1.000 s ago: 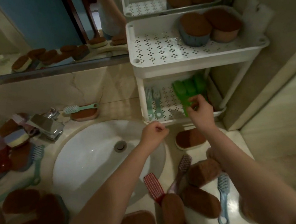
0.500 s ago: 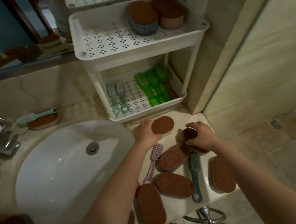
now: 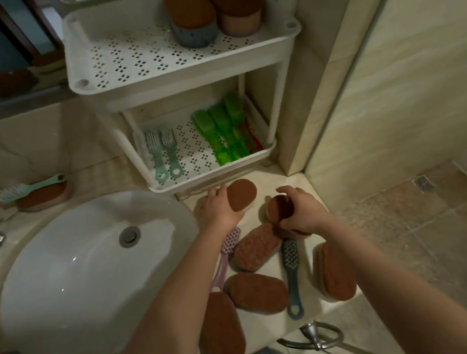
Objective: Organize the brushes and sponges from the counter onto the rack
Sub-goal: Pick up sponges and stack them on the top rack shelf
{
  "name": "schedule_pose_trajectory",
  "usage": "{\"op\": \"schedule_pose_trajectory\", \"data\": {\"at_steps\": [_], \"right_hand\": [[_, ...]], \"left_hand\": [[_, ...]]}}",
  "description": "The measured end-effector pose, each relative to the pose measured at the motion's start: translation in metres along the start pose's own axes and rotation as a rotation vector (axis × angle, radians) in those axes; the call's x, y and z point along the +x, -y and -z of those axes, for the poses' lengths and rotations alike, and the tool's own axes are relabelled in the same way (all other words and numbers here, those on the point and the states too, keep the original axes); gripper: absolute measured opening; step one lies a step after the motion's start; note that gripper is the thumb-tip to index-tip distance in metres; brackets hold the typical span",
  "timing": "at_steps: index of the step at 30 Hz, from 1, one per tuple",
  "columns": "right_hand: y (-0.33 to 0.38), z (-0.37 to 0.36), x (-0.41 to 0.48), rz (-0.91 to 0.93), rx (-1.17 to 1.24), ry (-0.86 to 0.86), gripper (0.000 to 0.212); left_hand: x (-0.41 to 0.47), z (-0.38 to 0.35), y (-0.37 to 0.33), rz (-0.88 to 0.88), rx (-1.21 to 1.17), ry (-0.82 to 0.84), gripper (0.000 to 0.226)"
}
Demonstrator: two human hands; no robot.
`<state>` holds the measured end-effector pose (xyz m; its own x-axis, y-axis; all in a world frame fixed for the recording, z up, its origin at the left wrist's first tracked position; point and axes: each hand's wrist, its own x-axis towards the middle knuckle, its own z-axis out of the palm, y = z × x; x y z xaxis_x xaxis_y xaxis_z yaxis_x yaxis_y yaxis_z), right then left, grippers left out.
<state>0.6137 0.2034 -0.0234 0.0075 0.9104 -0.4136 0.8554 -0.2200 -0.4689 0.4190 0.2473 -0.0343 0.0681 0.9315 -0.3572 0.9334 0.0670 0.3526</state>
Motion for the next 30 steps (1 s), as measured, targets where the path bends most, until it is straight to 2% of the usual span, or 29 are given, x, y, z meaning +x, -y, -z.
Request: {"op": "schedule_pose_trajectory", "data": {"at_steps": [7, 12, 16, 20, 25, 30], "right_hand": [[0.024, 0.015, -0.004, 0.0, 0.229, -0.258, 0.069], [0.066, 0.029, -0.015, 0.034, 0.473, -0.397, 0.057], [0.1, 0.04, -0.03, 0.096, 0.681, -0.475, 0.051], [0.133, 0.054, -0.047, 0.144, 0.817, -0.567, 0.042], [0.176, 0.081, -0.07, 0.274, 0.887, -0.68, 0.022], [0.222, 0.11, -0.082, 0.413, 0.915, -0.691, 0.024]], "left_hand": [[-0.023, 0.019, -0.008, 0.106, -0.514, -0.128, 0.07], [-0.047, 0.044, -0.015, 0.11, -0.765, -0.182, 0.069], [-0.067, 0.072, -0.017, 0.046, -0.92, -0.263, 0.065], [-0.087, 0.103, -0.014, -0.086, -0.975, -0.358, 0.06], [-0.108, 0.152, -0.011, -0.238, -1.066, -0.493, 0.041], [-0.114, 0.208, -0.007, -0.355, -1.163, -0.546, 0.039]]}}
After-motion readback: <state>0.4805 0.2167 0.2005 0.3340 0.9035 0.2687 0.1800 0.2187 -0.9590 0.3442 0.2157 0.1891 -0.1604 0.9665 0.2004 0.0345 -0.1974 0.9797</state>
